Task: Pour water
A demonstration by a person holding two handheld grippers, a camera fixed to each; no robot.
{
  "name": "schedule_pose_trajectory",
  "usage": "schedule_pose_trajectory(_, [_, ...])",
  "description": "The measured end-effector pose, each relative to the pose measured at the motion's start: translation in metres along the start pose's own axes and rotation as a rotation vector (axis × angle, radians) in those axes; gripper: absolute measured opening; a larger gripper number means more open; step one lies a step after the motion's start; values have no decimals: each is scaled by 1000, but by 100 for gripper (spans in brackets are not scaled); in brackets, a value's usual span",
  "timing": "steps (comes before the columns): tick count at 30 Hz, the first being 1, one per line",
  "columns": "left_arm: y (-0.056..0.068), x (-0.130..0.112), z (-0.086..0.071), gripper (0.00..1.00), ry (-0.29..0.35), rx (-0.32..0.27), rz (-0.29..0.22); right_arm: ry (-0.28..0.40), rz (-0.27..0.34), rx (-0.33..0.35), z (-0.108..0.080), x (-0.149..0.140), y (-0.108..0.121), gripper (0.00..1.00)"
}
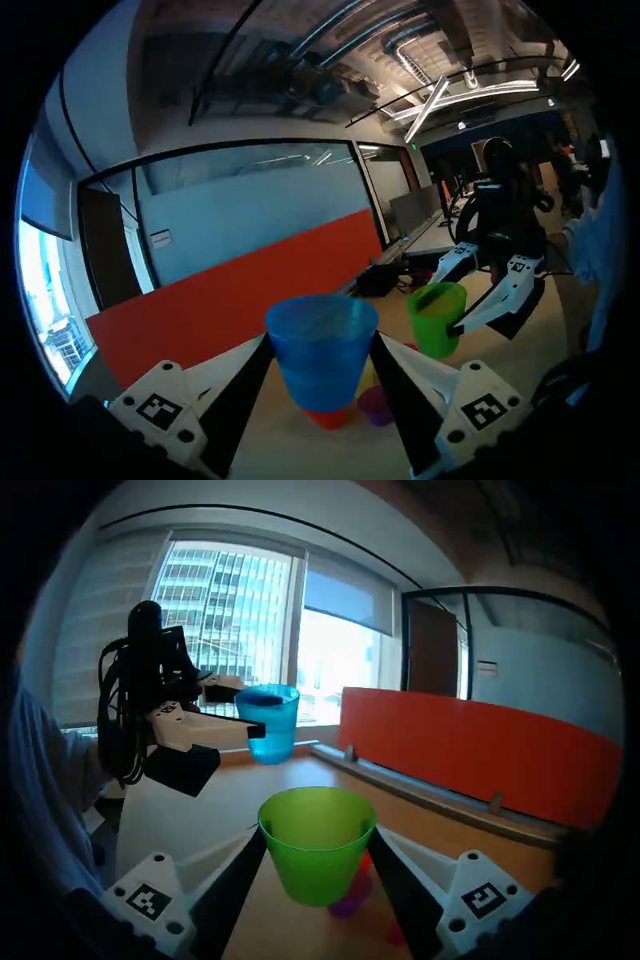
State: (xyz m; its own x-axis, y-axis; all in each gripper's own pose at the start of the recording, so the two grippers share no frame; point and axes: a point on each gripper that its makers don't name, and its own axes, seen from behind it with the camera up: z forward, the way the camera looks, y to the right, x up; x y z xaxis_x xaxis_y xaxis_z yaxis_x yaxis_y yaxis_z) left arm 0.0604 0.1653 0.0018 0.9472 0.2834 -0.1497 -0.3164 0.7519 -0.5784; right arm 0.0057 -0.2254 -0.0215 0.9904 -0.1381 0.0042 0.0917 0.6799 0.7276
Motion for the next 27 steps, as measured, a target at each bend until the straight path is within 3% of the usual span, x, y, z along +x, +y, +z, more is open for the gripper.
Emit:
schedule_pose_trajectory(9, [1, 12, 3, 84, 3, 19, 74, 3, 12, 29, 10, -3, -9, 90])
schedule_pose_trajectory(27, [4, 41, 9, 84, 12, 58, 275, 2, 26, 83, 31, -12, -28, 90])
